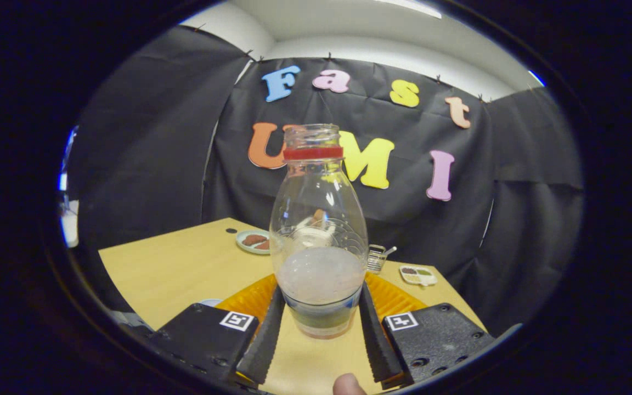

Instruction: Take the bottle from table, then pour the juice into the cup, finally place the bottle on the coaster

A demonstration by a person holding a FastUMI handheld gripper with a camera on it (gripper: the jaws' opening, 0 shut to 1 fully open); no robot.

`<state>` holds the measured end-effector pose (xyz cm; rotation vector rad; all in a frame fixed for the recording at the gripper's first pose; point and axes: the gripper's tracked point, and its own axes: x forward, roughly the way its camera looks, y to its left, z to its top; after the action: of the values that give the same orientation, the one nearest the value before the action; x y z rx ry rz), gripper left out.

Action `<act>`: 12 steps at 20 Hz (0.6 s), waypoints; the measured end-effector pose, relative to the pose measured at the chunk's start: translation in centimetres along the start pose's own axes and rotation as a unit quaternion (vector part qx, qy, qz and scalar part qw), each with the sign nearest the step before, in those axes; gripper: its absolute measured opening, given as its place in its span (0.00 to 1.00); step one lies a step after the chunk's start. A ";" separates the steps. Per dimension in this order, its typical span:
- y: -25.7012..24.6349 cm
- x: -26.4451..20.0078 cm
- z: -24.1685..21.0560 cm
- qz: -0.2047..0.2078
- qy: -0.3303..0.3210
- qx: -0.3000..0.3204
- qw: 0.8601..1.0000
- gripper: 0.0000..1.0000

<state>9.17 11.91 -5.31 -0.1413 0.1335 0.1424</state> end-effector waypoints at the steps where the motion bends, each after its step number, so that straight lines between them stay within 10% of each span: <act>1: -0.4 0.3 0.1 0.000 0.000 0.012 1.000 0.73; 12: -3.3 8.0 0.1 -0.007 0.005 0.038 0.999 0.73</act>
<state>17.52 9.72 -5.88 -0.0674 0.1484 0.1231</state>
